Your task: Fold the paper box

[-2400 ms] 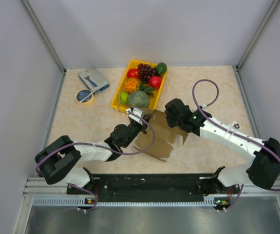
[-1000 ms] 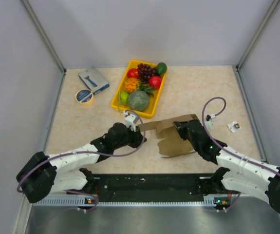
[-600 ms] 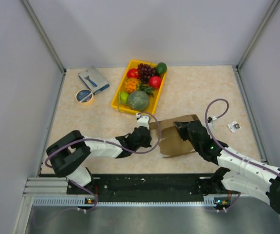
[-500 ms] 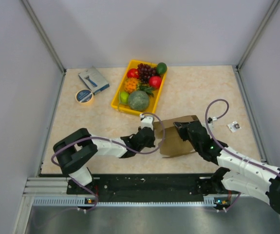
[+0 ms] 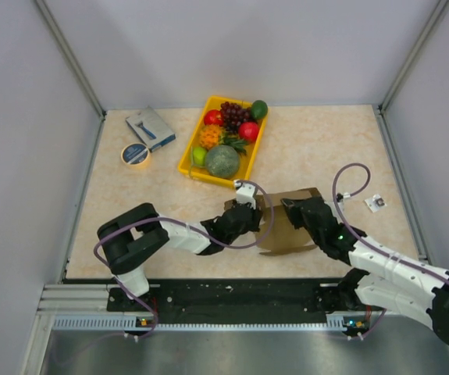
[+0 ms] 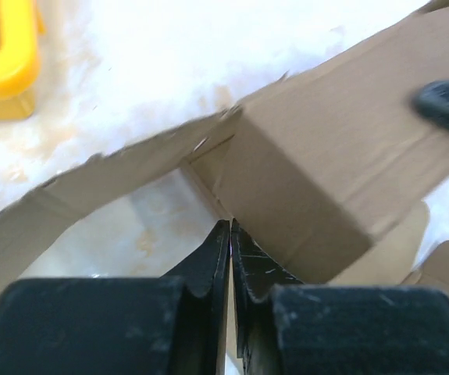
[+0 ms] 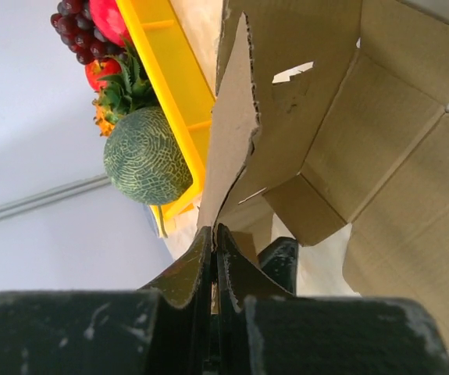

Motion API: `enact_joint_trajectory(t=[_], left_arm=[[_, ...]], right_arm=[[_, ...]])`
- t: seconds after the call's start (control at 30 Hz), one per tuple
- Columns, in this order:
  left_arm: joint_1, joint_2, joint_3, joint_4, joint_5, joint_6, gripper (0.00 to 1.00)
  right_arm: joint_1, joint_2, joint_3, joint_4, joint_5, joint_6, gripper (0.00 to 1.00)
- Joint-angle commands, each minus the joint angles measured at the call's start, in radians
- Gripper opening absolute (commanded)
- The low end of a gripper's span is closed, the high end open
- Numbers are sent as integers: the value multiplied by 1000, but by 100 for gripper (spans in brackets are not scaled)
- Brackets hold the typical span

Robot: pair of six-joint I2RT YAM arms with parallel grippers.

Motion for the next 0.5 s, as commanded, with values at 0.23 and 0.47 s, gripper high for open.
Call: enact_joint_trajectory(t=[0.23, 0.47], left_arm=[[-8, 52, 5, 321, 129, 40, 10], [-10, -259, -224, 332, 212, 110, 28]], right_arm=[[1, -36, -35, -81, 3, 15, 0], [1, -73, -53, -90, 33, -27, 0]])
